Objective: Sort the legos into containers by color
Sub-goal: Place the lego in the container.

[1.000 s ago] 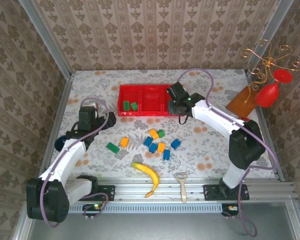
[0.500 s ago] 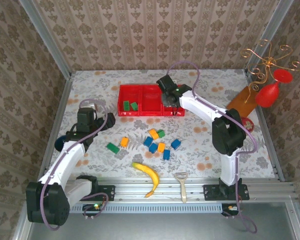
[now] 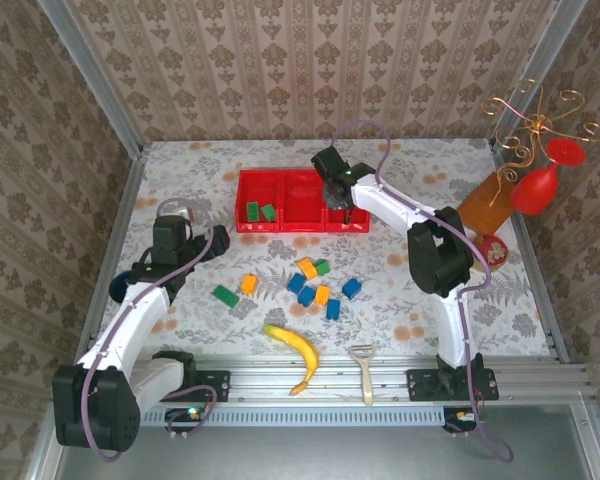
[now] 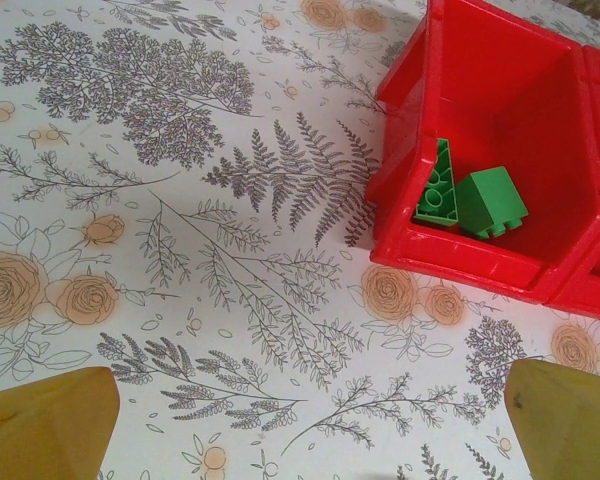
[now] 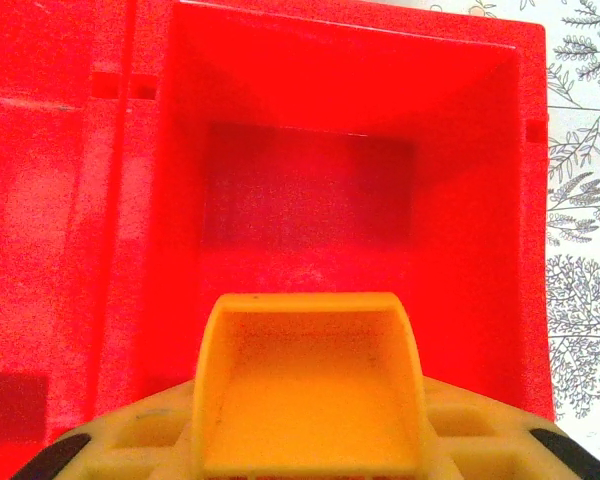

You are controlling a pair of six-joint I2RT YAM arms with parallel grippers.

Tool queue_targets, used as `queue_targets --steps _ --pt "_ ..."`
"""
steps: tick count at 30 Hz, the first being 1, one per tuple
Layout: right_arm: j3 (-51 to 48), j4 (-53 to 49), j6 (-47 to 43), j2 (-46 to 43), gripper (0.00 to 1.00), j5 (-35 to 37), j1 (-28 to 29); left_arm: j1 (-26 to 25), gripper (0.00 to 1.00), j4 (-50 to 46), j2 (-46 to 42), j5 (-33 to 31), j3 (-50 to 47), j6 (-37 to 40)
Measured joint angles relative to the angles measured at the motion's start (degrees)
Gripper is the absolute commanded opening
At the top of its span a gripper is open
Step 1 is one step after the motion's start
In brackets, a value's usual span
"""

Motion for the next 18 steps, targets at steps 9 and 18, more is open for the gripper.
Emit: queue_targets --steps 9,18 --pt "0.33 -0.37 -0.17 0.72 0.53 -0.02 -0.26 0.11 1.0 0.0 0.02 0.28 0.02 0.0" --pt "0.17 -0.52 -0.13 0.37 0.55 -1.42 -0.17 0.37 1.0 -0.11 0.04 0.39 0.02 0.0"
